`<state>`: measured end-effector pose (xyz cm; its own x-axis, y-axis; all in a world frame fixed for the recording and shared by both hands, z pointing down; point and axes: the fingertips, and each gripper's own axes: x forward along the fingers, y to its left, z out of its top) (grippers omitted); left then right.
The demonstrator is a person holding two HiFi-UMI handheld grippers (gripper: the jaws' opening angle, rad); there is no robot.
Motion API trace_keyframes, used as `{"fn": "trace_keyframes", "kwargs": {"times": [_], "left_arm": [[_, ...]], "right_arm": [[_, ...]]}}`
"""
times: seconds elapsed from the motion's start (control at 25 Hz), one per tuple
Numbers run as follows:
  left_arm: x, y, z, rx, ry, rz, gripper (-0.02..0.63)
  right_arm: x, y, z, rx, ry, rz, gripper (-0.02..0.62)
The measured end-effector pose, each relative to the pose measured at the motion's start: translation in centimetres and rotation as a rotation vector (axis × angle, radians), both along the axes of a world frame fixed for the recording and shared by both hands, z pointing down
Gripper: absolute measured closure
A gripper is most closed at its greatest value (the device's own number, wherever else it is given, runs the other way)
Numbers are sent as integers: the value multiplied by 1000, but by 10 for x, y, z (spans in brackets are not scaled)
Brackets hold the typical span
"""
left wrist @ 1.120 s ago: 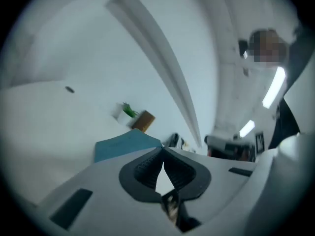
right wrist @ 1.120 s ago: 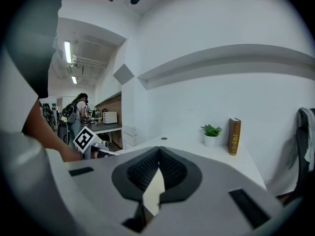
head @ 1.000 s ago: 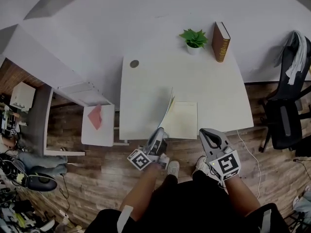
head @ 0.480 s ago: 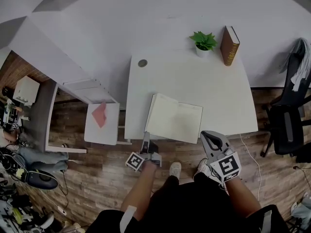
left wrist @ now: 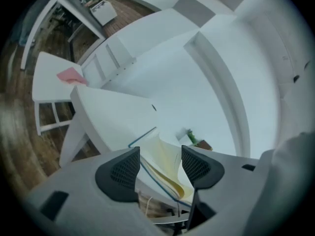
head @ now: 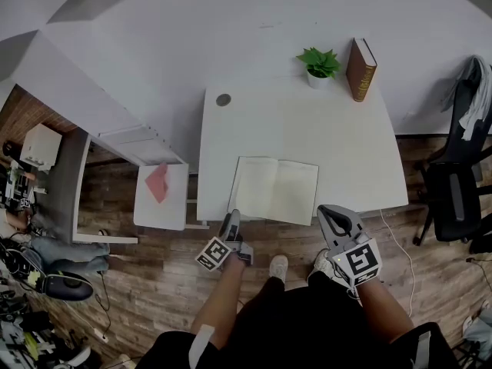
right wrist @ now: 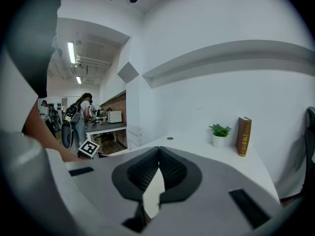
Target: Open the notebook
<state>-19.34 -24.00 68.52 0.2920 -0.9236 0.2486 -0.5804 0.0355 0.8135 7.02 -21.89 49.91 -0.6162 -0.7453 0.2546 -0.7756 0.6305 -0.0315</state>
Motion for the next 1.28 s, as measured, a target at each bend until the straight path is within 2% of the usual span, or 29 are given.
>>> {"fn": "trace_keyframes", "kwargs": {"times": [0.16, 0.28, 0.44, 0.56, 0.6, 0.64, 0.72, 0.88, 1.0, 1.12, 1.28], "left_arm": [[-21, 16, 5, -85, -142, -83, 360], [-24, 23, -9, -89, -321, -57, 360], [2, 15, -50, 20, -579, 72, 360], [28, 9, -86, 145, -718, 154, 367], [38, 8, -99, 191, -750, 180, 397], [49, 7, -110, 234, -775, 205, 442], [69, 5, -129, 303, -809, 251, 490], [104, 5, -153, 393, -827, 347, 599], [123, 7, -160, 428, -828, 403, 600], [140, 13, -162, 463, -859, 457, 600], [157, 21, -160, 481, -887, 522, 600]], "right_arm": [[-1, 1, -1, 5, -1, -1, 594], [0, 1, -2, 4, -5, 0, 594], [2, 1, -2, 4, -7, 3, 594], [4, 2, -2, 18, -2, 5, 594], [5, 2, -2, 22, 2, 7, 594], [6, 2, -3, 25, -1, 13, 594], [7, 2, -9, 40, -15, 28, 594], [12, 3, -12, 43, -17, 39, 594], [15, 2, -22, 100, -8, 49, 594], [22, 3, -25, 154, 55, 62, 594], [28, 4, -28, 143, 34, 101, 594]]}}
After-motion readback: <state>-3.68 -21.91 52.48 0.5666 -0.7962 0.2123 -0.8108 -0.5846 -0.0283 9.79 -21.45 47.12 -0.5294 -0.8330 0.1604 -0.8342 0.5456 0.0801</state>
